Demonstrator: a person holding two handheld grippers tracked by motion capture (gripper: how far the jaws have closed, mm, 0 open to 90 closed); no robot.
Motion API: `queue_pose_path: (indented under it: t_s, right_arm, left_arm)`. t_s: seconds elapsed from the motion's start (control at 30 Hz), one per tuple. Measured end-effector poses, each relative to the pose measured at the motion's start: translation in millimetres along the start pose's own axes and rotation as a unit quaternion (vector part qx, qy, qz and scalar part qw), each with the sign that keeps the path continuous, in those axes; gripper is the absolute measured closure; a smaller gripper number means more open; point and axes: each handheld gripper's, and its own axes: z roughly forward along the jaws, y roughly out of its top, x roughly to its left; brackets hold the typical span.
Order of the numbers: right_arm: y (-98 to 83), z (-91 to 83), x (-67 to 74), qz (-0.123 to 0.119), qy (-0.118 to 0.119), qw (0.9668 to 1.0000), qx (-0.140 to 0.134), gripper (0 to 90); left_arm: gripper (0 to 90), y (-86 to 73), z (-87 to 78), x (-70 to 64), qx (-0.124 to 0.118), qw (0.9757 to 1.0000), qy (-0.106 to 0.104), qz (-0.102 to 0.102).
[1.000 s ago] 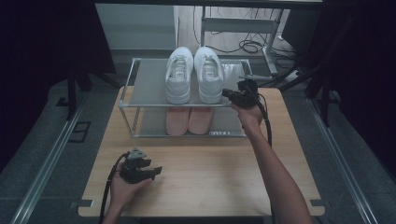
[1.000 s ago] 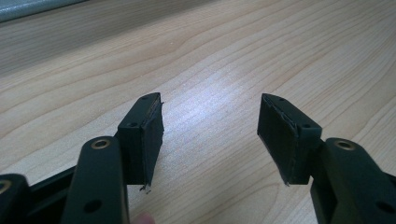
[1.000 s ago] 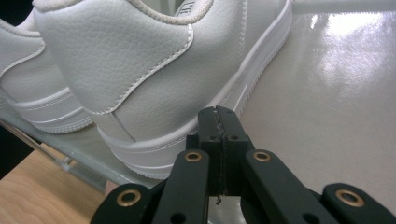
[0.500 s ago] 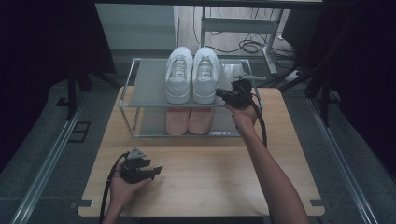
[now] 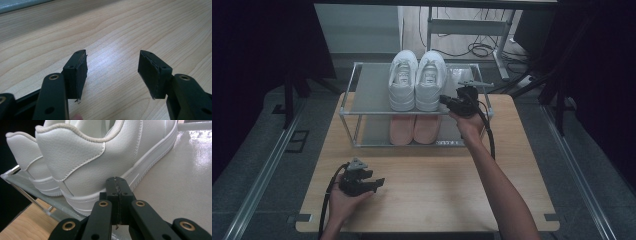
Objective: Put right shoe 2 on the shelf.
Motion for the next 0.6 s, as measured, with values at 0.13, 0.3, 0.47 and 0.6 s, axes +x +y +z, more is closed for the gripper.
queue_pose_path:
  t_s: [0.13,0.3,0.47,0.6]
  right_arm:
    - [-0.1,-3.9,-0.8,-0.003,0.001,1.0000,-0.006,89.5]
    - [0.0,-8.6,-2.8,-0.016,0.004,0.9999,-0.002,88.8]
    - [-1.2,-13.8,-6.6,-0.018,0.012,0.9997,-0.008,85.3]
    - [-7.1,-22.1,-8.5,-0.031,0.018,0.9993,-0.010,67.5]
  left_arm:
    - [41.1,-0.5,0.7,1.5,0.000,1.0000,-0.001,-0.004]
    - [41.1,-1.2,4.3,4.4,0.005,1.0000,-0.003,-0.008]
    - [41.1,-1.2,3.7,5.3,0.004,0.9999,0.002,-0.010]
    - [41.1,-1.3,2.6,5.0,0.004,0.9999,0.004,-0.011]
